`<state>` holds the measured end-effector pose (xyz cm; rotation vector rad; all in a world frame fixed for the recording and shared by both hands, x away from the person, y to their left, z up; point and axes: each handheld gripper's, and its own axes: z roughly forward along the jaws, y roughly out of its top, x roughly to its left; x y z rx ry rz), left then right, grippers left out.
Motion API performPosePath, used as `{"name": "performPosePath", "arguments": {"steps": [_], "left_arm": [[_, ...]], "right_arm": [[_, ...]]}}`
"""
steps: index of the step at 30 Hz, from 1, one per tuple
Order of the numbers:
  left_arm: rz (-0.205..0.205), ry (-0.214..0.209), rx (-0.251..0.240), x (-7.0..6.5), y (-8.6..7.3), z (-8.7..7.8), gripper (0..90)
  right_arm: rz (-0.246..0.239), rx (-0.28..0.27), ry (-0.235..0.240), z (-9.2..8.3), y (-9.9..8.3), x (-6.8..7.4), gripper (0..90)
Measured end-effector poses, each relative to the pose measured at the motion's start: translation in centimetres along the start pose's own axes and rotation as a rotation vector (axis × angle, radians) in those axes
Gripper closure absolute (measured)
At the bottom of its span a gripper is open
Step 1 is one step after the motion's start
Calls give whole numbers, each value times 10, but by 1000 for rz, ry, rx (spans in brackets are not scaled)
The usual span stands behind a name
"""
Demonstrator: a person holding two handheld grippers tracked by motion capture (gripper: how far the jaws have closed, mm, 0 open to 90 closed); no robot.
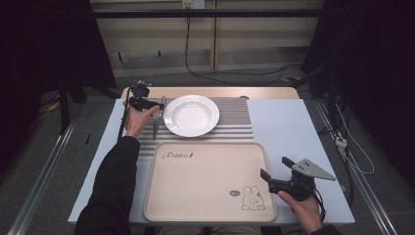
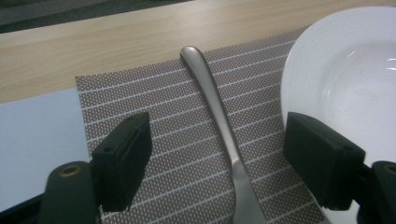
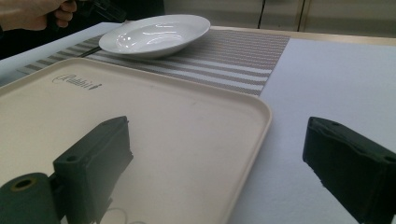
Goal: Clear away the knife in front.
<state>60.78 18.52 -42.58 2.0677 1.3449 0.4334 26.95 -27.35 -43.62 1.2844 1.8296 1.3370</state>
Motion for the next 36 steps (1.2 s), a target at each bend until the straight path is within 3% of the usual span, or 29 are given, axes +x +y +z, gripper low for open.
{"name": "performPosePath", "arguments": {"steps": [3,6,10,14,16,17,19,21,22,27,31,32,36], "left_arm": [[6,10,21,-1,0,8,343],[4,8,49,-3,1,15,356],[-17,-25,52,-4,3,17,446],[-16,-16,68,-3,5,17,499],[-37,-20,55,0,5,16,517],[-40,-16,59,1,5,16,565],[-39,-18,66,2,4,18,573],[-12,-6,80,1,4,19,620],[-20,-12,74,0,4,20,643],[-25,-30,86,-5,6,24,664],[-22,-15,103,-8,5,28,731],[-37,1,89,-9,5,29,731],[-26,7,107,-12,7,32,750]], "right_arm": [[-5,1,4,1,0,1,75],[-13,3,2,1,0,2,75],[-18,1,0,-1,0,2,75],[-15,0,-4,-3,-1,2,75],[-15,-1,-5,-3,-1,2,75],[-16,1,-5,-3,-1,2,75],[-17,1,-6,-3,-1,2,75],[-16,2,-8,-3,-1,2,75],[-17,2,-9,-3,-1,2,75],[-19,3,-9,-3,-1,2,75],[-19,1,-6,-4,-1,2,75],[-19,1,-6,-4,-1,2,75],[-19,2,-7,-3,-1,2,75]]}}
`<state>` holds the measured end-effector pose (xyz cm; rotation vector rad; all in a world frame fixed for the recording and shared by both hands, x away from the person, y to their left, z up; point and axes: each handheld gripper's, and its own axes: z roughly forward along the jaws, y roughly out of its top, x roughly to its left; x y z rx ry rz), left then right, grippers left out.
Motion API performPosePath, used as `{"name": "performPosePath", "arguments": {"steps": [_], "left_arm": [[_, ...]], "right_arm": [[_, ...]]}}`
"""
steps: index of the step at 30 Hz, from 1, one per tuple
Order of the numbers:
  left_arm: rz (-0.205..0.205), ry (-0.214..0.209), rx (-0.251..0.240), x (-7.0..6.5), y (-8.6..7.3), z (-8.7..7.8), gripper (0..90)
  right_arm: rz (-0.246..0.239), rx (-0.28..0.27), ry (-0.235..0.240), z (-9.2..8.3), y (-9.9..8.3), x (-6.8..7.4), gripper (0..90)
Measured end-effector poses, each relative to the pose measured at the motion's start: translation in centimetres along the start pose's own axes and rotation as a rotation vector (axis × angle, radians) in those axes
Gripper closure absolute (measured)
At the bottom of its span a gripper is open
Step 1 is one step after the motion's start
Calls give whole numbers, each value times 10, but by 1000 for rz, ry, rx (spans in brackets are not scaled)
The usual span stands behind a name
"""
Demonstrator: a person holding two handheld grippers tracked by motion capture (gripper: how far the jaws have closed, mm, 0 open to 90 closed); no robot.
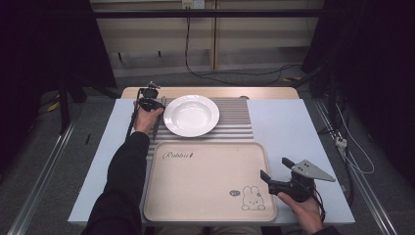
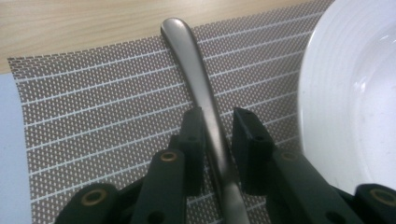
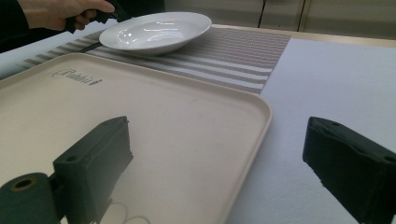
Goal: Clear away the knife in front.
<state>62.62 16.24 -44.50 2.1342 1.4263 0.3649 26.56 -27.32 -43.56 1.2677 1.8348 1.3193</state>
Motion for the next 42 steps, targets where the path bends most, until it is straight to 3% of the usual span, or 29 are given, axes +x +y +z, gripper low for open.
{"name": "performPosePath", "arguments": {"steps": [3,8,13,18,21,30,42], "left_arm": [[-36,-12,5,2,0,-1,762],[-9,9,24,-1,1,-1,762],[-45,18,35,-2,4,0,766],[-34,31,64,-4,8,1,771],[-57,37,76,-3,9,1,776],[-33,39,85,-5,10,1,796],[-46,17,86,-2,9,0,791]], "right_arm": [[-3,3,3,0,0,0,75],[-5,4,0,0,0,1,75],[-8,6,3,0,0,1,75],[-11,8,12,2,0,1,77],[-8,10,13,3,0,1,77],[-12,9,13,2,0,2,77],[-10,7,11,1,0,2,77]]}}
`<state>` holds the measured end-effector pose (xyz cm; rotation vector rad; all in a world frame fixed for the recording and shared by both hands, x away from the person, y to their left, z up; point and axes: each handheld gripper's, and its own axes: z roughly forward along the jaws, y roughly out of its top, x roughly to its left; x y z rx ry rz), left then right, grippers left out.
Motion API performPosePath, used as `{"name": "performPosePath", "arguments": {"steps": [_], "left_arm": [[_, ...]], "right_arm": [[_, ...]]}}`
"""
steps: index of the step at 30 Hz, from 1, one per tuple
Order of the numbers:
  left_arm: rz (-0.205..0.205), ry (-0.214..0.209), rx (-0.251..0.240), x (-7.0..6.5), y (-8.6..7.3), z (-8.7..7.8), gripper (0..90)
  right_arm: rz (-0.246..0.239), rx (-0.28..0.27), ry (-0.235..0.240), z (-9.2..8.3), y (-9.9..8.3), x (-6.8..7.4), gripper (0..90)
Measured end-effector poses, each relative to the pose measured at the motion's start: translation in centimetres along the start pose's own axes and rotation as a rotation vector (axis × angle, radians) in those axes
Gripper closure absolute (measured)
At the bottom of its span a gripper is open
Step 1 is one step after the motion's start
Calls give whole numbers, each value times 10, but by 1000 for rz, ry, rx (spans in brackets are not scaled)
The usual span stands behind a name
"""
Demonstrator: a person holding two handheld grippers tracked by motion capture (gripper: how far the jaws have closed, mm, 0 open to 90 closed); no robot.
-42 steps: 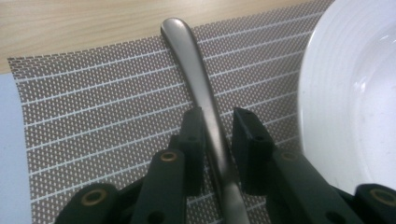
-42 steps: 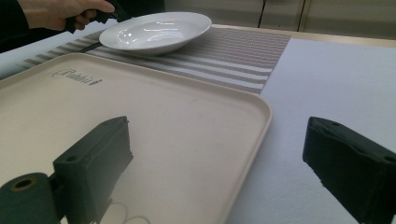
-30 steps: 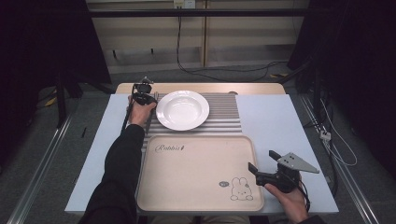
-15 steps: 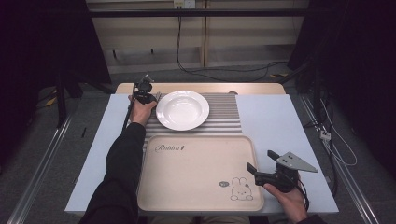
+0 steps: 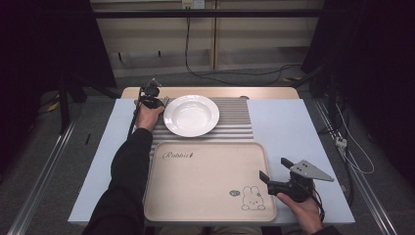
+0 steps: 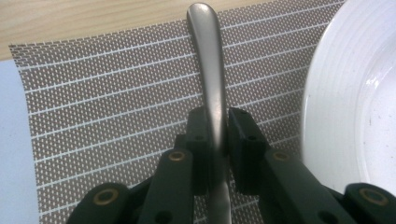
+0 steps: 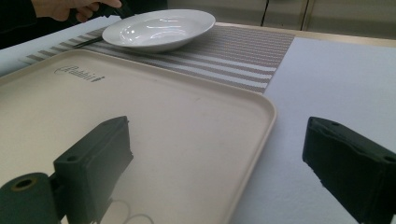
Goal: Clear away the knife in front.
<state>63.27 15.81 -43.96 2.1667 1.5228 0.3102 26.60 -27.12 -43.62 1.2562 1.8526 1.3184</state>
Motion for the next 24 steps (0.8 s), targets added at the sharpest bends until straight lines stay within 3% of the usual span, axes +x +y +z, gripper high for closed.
{"name": "performPosePath", "arguments": {"steps": [12,24], "left_arm": [[-12,7,24,0,0,-3,797],[-9,6,2,1,0,-13,797]], "right_arm": [[-1,0,0,0,0,0,77],[-3,0,3,1,0,1,77]]}}
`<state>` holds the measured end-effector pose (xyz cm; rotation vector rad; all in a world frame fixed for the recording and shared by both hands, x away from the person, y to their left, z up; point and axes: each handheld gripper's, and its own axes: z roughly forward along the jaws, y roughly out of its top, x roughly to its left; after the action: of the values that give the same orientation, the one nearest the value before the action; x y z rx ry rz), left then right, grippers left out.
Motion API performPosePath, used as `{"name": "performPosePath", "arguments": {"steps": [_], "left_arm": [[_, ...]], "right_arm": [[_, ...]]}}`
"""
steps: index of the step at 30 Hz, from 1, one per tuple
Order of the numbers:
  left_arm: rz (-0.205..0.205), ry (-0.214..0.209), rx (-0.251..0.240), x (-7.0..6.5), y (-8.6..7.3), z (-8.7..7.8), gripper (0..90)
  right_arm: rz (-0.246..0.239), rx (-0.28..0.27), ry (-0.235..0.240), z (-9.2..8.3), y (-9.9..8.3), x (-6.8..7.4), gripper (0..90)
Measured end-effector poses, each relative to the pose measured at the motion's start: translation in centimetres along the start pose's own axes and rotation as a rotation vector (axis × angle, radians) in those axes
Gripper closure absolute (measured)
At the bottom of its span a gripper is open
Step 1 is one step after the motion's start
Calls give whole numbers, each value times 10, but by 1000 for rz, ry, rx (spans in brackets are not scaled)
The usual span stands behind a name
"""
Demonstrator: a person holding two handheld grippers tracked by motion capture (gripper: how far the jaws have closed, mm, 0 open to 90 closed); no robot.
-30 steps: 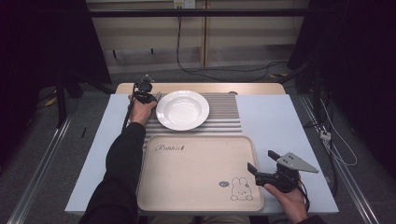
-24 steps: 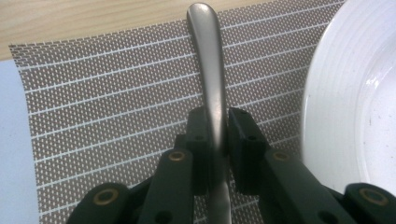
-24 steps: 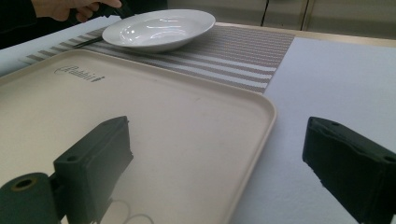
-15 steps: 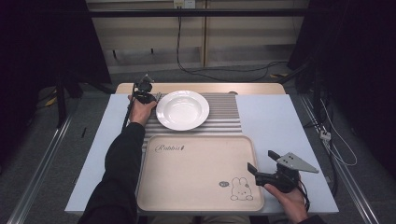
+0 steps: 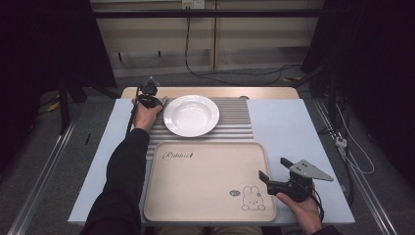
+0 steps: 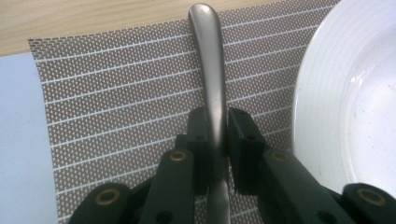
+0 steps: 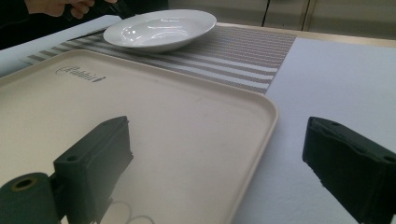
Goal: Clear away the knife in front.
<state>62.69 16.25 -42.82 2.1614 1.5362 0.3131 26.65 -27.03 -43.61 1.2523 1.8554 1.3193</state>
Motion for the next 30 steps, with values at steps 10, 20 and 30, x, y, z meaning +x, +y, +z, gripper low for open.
{"name": "performPosePath", "arguments": {"steps": [10,20,30], "left_arm": [[10,-11,-30,1,0,-15,798],[26,-20,-42,-3,-4,-28,797],[74,-16,-81,-9,-12,-51,797]], "right_arm": [[0,0,-1,0,0,0,76],[-4,-1,-7,-2,0,2,77],[-12,-7,-16,-3,1,4,76]]}}
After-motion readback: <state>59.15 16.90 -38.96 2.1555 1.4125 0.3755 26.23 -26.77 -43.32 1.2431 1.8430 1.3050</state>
